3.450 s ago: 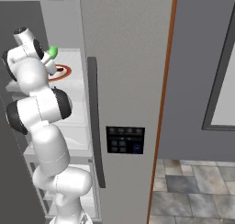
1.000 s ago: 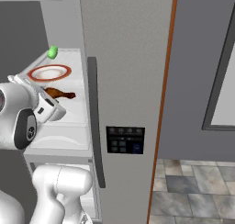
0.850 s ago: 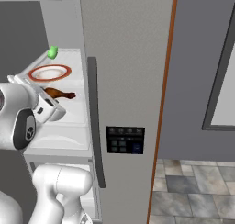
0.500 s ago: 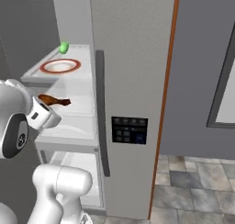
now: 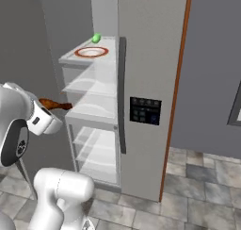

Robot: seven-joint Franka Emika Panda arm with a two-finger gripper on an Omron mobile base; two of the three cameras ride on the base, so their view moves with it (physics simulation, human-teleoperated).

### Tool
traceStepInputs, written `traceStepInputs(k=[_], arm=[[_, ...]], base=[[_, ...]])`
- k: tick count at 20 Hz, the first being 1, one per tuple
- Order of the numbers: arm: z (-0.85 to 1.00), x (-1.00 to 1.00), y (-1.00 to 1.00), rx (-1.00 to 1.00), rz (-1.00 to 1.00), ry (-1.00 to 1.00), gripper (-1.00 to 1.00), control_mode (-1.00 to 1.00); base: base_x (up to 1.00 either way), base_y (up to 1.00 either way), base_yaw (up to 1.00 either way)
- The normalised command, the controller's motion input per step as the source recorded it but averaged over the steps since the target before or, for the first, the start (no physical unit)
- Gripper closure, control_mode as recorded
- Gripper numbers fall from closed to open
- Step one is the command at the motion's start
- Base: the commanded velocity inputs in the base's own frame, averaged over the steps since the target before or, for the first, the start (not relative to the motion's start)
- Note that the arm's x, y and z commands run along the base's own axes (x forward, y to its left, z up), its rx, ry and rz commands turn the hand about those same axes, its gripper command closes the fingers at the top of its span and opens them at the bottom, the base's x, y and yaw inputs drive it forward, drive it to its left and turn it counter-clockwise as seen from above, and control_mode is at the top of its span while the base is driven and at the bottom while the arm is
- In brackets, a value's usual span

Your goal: Retrieve the chicken drumstick from the fridge and place it on the saucepan with marinade on the stove.

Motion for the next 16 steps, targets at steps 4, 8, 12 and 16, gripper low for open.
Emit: traceStepInputs(k=[4, 8, 12, 16], arm=[[0.0, 0.0, 0.0, 0.0, 0.0, 0.0, 1.0, 1.0], [0.0, 0.0, 0.0, 0.0, 0.0, 0.0, 1.0, 1.0], [0.0, 0.0, 0.0, 0.0, 0.0, 0.0, 1.0, 1.0], [0.0, 0.0, 0.0, 0.0, 0.0, 0.0, 1.0, 1.0]], base=[[-0.98, -0.26, 0.58], [-0.65, -0.13, 0.8], [-0.52, -0.09, 0.85], [-0.26, 0.0, 0.9]])
